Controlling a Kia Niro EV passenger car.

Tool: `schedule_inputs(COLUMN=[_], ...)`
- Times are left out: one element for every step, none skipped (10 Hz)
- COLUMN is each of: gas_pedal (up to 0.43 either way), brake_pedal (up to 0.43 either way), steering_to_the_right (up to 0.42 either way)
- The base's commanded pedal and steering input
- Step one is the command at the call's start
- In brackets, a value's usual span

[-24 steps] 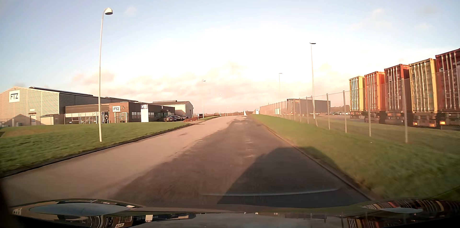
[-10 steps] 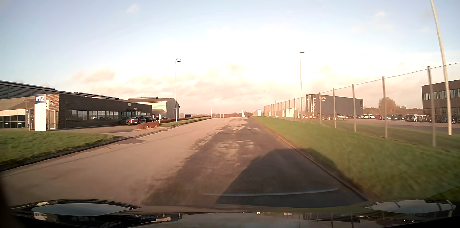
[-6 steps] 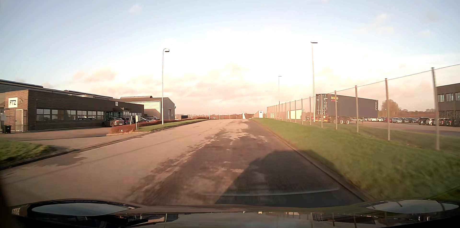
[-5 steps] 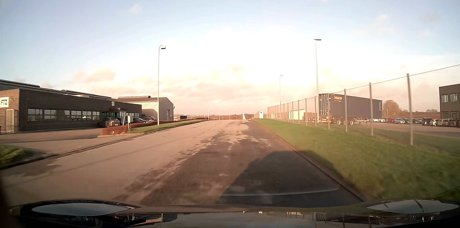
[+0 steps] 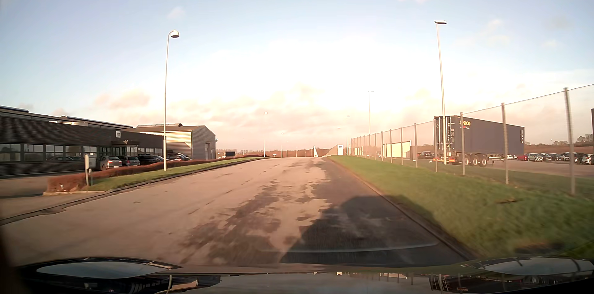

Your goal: Follow the waypoints while adhering to traffic rules and regulations

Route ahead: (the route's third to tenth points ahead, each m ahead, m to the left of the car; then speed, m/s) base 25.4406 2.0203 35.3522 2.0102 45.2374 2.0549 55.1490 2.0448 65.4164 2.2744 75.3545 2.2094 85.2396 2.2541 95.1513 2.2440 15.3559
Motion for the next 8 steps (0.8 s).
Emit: schedule_inputs(gas_pedal=[0.118,0.118,0.118,0.118,0.130,0.138,0.138,0.138], brake_pedal=[0.000,0.000,0.000,0.000,0.000,0.000,0.000,0.000], steering_to_the_right=[0.000,0.000,0.000,0.000,0.002,0.002,0.000,-0.005])
